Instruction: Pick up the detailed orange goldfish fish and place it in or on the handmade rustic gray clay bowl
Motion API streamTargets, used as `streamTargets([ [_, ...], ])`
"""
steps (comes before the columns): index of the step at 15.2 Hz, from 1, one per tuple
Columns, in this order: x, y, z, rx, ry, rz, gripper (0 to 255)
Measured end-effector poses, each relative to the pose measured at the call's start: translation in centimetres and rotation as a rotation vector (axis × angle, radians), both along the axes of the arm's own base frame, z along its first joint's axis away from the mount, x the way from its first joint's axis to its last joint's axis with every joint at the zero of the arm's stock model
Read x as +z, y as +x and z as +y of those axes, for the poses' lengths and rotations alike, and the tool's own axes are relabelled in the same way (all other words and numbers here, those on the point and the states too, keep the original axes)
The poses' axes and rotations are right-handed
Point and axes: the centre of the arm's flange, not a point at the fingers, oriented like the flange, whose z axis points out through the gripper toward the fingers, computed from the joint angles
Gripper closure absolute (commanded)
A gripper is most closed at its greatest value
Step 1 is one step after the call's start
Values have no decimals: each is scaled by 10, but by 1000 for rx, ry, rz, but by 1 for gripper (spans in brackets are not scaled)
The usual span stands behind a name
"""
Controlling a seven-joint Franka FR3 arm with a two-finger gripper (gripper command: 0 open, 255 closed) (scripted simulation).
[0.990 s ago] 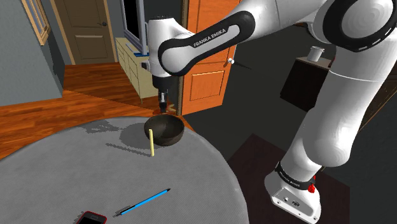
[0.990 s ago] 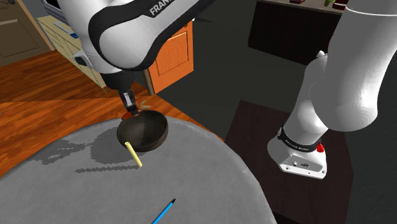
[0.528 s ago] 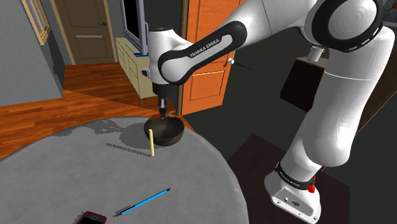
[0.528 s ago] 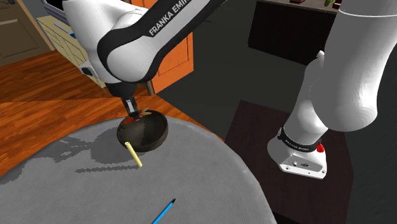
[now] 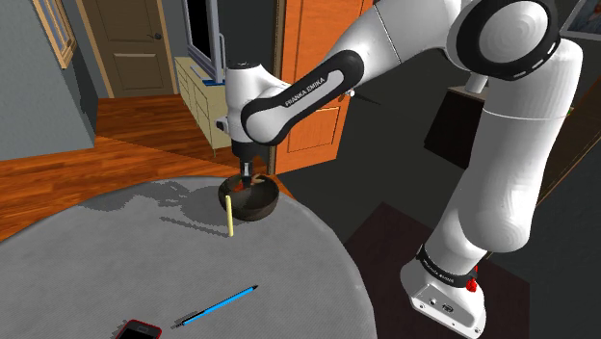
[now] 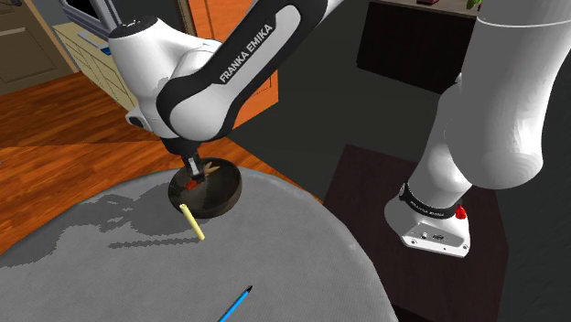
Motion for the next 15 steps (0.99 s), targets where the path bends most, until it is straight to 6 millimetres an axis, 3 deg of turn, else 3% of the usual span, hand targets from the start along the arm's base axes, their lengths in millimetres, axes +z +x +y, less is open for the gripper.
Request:
streamTargets([
  [5, -1, 0, 0, 0, 0, -1, 255],
  [6, -1, 0, 0, 0, 0, -1, 0],
  [12, -1, 0, 0, 0, 0, -1, 0],
  [15, 27, -2, 2, 0, 1, -2, 0],
])
